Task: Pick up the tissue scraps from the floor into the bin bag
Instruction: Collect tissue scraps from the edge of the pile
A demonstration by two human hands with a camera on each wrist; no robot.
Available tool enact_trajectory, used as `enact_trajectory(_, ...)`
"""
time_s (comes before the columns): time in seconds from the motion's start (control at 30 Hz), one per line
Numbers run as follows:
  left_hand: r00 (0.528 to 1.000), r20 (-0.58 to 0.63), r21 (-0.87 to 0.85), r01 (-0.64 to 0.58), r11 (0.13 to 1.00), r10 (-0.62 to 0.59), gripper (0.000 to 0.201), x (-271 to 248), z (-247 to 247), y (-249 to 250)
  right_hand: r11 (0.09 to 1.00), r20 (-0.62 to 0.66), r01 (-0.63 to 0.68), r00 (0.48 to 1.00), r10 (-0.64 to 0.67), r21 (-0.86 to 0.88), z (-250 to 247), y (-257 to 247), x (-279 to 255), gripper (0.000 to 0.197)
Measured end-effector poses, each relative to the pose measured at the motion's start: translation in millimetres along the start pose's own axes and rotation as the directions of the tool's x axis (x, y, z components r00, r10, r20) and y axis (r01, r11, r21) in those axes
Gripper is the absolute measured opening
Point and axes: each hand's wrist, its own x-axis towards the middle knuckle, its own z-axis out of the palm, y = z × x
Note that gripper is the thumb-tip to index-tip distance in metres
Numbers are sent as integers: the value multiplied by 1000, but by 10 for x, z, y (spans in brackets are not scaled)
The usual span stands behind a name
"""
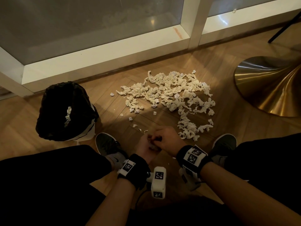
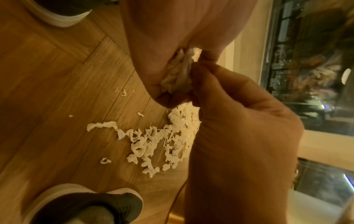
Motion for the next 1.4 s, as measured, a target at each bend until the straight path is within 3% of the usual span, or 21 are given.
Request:
enact_trajectory(0.1, 1000, 2, 42, 23, 999, -23, 31, -2, 57, -40, 992, 26, 43, 999, -40, -119, 3, 13, -15, 12)
enact_trajectory(0.27, 989, -138, 141, -27, 990, 46, 28, 90, -71, 18, 985, 27, 146, 989, -144, -91, -11, -15, -16, 18)
enact_trajectory(0.37, 991, -133, 80, -4, 997, 14, 30, 145, -125, 106, 968, 56, 195, 981, -188, -158, 39, -25, 12, 25)
enact_trajectory(0.43, 993, -114, 57, 26, 998, -19, 33, 123, -125, 137, 966, 63, 159, 987, -149, -204, 89, -28, 14, 29)
enact_trajectory(0.67, 988, -117, 71, 109, 992, -100, 37, 68, -105, 103, 952, 60, 215, 977, -207, -219, 132, -27, -23, 15)
enact_trajectory(0.8, 996, -83, 21, 35, 999, -34, 45, 47, -72, 75, 943, -25, 183, 980, -197, -277, 131, -3, -37, 9)
enact_trajectory(0.97, 980, -161, 115, -96, 989, 114, 30, 44, -53, -12, 931, -46, 194, 975, -218, -309, 133, -41, -32, 9)
enact_trajectory(1.07, 972, -205, 156, -88, 984, 120, 31, 59, -126, -9, 944, 127, 225, 972, -199, -242, 147, -48, -17, 17)
enact_trajectory(1.17, 977, -191, 150, -63, 987, 92, 34, 110, -177, 4, 961, 212, 202, 964, -161, -191, 107, -38, -11, 21)
enact_trajectory(1.3, 989, -138, 160, -27, 987, 50, 35, 110, -146, -23, 987, 166, 111, 982, -91, -120, 86, -88, -16, 15)
enact_trajectory(1.4, 986, -148, 192, -43, 980, 72, 24, 115, -124, -67, 990, 75, 69, 995, -60, -120, 103, -71, -13, 8)
